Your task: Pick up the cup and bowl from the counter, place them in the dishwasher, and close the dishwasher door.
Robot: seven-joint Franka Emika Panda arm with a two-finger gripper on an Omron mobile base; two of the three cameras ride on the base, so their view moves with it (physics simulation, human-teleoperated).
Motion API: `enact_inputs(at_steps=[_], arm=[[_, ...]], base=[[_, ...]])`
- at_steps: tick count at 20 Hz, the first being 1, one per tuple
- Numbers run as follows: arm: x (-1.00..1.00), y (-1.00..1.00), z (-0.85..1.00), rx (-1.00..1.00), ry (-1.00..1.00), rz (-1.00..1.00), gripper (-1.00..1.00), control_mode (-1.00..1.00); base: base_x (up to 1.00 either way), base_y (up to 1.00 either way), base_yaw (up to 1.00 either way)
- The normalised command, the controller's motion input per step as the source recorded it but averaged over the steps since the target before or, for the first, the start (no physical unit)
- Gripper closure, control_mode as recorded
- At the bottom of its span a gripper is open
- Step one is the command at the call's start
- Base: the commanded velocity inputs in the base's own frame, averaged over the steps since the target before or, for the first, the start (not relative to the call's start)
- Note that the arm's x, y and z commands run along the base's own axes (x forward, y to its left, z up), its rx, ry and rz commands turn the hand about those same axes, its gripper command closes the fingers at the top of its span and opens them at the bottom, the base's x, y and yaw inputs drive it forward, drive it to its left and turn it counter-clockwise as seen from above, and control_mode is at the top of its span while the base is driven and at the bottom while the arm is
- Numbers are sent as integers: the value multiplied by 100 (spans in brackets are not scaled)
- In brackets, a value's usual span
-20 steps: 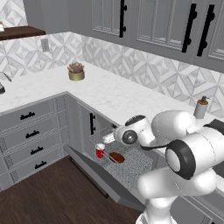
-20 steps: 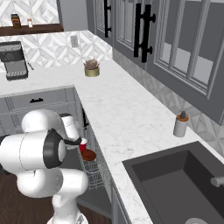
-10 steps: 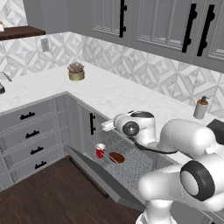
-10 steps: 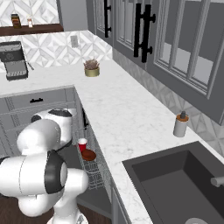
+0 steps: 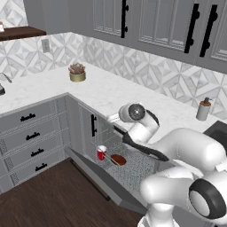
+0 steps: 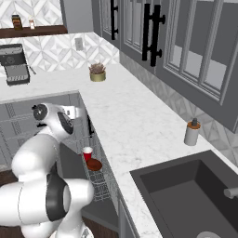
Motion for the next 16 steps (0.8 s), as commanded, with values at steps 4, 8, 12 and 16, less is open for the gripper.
enact_inputs(at_steps=[4, 8, 12, 16], arm=[[-61, -2, 72, 0, 47, -1, -100, -100], [-100, -2, -7, 0, 24, -1, -100, -100], [-73, 9, -60, 0, 12, 0, -100, -100], [-13, 49, -51, -7, 12, 0, -100, -100]], base=[[0, 0, 0], [0, 0, 0], [0, 0, 0], [0, 0, 0]])
